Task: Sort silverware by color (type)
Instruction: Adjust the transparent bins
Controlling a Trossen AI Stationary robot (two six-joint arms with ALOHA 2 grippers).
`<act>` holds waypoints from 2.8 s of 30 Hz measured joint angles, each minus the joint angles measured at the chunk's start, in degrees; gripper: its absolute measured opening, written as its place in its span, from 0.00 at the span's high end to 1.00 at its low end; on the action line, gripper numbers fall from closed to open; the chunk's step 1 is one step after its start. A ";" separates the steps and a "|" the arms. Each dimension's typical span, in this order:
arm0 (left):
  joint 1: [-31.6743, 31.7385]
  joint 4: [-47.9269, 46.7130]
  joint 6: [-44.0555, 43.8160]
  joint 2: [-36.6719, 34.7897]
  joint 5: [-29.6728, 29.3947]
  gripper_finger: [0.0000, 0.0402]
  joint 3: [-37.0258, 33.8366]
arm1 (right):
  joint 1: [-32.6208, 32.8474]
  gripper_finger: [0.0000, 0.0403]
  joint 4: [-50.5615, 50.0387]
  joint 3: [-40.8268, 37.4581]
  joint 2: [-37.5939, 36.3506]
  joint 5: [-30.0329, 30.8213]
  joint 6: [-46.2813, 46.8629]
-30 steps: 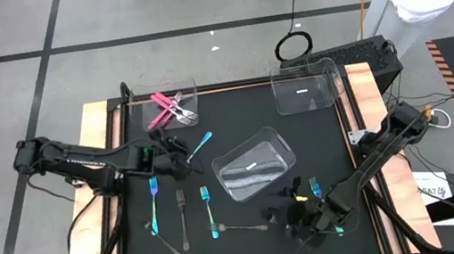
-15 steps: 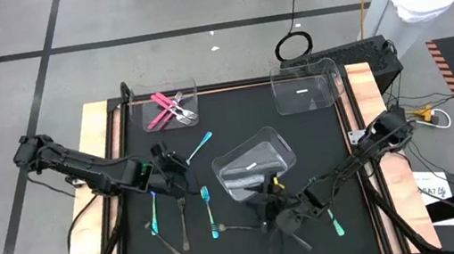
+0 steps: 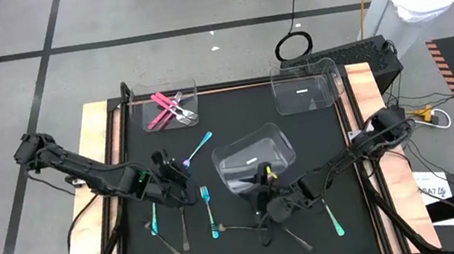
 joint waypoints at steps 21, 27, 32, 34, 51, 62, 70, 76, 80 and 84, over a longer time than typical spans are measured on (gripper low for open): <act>0.11 1.27 4.94 0.00 -1.68 0.68 -0.02 | -3.75 0.50 -3.67 7.22 -5.80 -13.43 -1.74; 0.11 1.50 4.90 0.00 -1.68 0.68 -0.02 | -2.49 0.50 -38.50 17.49 -10.75 -13.37 5.74; 0.11 3.62 4.66 0.00 -1.67 0.68 -0.02 | -4.19 0.50 -61.43 22.91 -11.04 -18.18 12.65; 0.11 5.07 4.60 0.02 -1.61 0.68 -0.02 | -5.10 0.50 -66.02 22.95 -10.95 -21.59 11.73; -2.19 9.89 3.02 0.04 1.60 0.68 -0.04 | -10.74 0.67 -80.89 19.95 -10.61 -34.33 3.30; -2.80 9.85 3.03 0.06 1.37 0.68 -0.04 | -11.45 0.77 -77.44 14.60 -10.62 -34.15 3.60; -2.80 9.85 3.04 0.07 1.31 0.68 -0.04 | -11.42 0.81 -74.76 14.58 -10.62 -33.60 3.59; -2.80 9.85 3.04 0.07 1.27 0.68 -0.04 | -11.38 0.73 -75.17 14.58 -10.62 -29.09 2.02; -2.80 9.85 3.04 0.07 1.27 0.68 -0.04 | -11.81 0.62 -75.19 14.58 -10.62 -28.09 1.69; -2.80 9.85 3.04 0.07 1.27 0.68 -0.04 | -12.96 0.51 -76.34 14.58 -10.62 -28.15 1.69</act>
